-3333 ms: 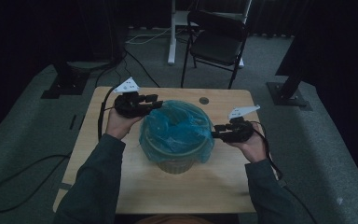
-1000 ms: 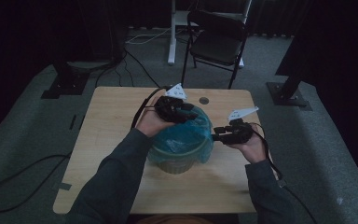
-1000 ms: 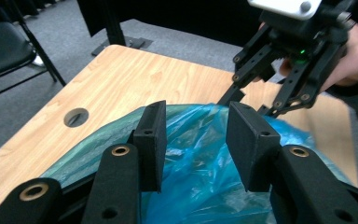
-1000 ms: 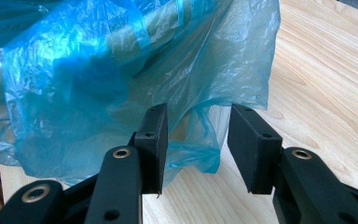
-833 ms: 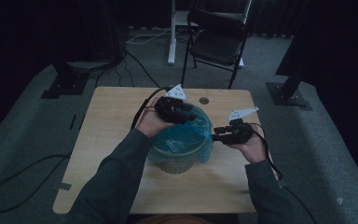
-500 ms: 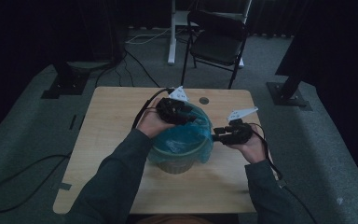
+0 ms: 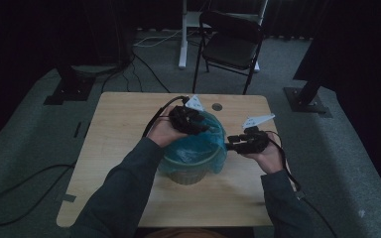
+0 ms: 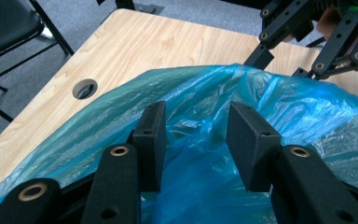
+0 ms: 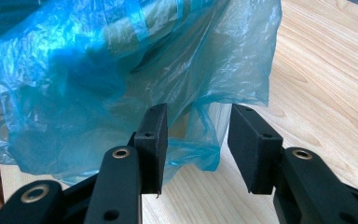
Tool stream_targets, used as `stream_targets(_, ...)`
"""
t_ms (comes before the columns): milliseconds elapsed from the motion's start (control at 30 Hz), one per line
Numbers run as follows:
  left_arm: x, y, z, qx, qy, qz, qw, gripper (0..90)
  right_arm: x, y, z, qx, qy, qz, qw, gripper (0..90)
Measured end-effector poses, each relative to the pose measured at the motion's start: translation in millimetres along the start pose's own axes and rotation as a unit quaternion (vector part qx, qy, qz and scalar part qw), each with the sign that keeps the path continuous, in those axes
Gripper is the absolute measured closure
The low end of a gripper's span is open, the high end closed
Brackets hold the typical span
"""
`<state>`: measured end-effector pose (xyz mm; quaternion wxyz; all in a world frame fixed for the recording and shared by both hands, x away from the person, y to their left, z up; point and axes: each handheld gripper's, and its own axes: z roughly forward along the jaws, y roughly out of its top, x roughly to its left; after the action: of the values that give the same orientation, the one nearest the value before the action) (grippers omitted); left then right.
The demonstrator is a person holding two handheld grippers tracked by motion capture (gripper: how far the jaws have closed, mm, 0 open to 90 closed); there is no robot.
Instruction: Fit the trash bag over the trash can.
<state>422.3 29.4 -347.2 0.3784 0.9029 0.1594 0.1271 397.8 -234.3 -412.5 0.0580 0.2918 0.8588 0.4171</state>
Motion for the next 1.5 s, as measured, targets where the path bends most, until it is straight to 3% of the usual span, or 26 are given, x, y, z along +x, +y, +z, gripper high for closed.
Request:
stream_targets(500, -4.8, 0.5, 14.3, 0.054, -0.008, 0.016, 0.9984, 58.6, -0.2, -0.5, 0.1, 0.000, 0.000, 0.002, 1.0000, 56.9)
stream_targets(1200, -6.5, -0.8, 29.3, 0.112, 0.003, 0.026, 0.9933, 57.1, 0.2, -0.4, 0.4, 0.001, 0.002, 0.001, 1.0000, 56.8)
stream_targets(1433, -5.4, -1.4, 32.3, 0.125, -0.003, 0.024, 0.9919, 56.0, 0.0, -0.5, 0.4, 0.001, 0.002, 0.000, 1.0000, 56.8)
stream_targets(1500, -6.6, -1.5, 34.4, 0.134, -0.007, 0.030, 0.9904, 55.9, 0.1, -0.5, 0.4, 0.001, 0.002, 0.001, 1.0000, 56.8)
